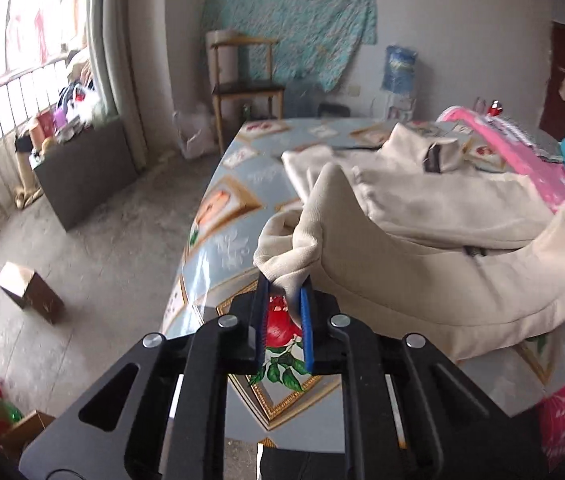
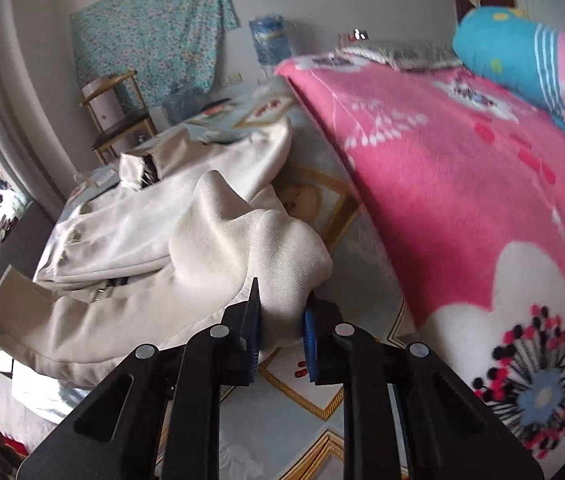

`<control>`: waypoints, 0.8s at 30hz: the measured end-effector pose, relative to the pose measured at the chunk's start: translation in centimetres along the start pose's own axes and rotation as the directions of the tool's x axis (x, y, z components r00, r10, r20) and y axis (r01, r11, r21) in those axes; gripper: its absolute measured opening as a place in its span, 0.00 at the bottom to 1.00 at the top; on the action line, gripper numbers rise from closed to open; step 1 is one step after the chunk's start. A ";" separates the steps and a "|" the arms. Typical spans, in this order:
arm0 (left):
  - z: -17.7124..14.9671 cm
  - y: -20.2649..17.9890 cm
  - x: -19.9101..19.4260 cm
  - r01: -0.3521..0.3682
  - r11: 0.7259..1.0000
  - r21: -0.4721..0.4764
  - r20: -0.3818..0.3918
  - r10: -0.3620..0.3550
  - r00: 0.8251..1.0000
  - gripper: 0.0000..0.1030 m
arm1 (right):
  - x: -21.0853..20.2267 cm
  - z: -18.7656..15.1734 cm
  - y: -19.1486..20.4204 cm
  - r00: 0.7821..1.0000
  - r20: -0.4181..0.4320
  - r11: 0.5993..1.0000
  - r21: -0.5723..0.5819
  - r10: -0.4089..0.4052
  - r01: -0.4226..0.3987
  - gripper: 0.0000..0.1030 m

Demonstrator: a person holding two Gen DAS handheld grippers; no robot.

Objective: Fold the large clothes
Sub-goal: 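Lift the held hem with both tools and fold it toward the collar, then open both tools and release the folded hem onto the jacket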

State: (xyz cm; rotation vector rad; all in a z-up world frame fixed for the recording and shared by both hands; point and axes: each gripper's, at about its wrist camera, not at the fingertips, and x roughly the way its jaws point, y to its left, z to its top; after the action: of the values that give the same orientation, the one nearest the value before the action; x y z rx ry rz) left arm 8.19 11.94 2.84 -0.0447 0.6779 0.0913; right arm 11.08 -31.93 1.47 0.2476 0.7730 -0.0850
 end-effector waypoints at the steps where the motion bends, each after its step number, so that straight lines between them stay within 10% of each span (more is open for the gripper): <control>1: 0.3 0.0 -1.0 0.007 1.000 0.010 0.008 -0.007 1.000 0.11 | -0.7 -0.1 0.2 1.000 0.004 1.000 -0.009 0.000 0.000 0.16; 7: -0.7 2.4 -3.7 0.050 0.999 -0.005 -0.080 -0.050 0.996 0.12 | -2.4 -2.5 -1.6 0.997 -0.071 1.000 0.011 0.000 0.001 0.19; 12: -5.9 5.8 2.7 0.090 0.988 -0.123 -0.321 -0.125 0.939 0.21 | 1.5 -5.3 -7.4 0.969 -0.216 0.974 0.215 0.122 -0.075 0.28; 18: -5.2 8.6 0.0 0.050 0.986 -0.156 -0.226 -0.085 0.970 0.31 | -3.5 -2.9 -6.5 0.992 -0.100 0.994 0.080 -0.070 0.079 0.47; 24: -2.6 7.2 -1.3 0.111 0.983 -0.149 -0.133 -0.131 0.982 0.37 | -4.5 -1.4 -1.4 0.999 -0.019 0.998 -0.050 -0.040 0.039 0.66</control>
State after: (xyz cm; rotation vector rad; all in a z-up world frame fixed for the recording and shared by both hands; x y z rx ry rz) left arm 4.87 18.85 1.52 -0.2302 0.8092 0.0182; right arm 6.68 -33.00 3.44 0.1868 0.7991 -0.1004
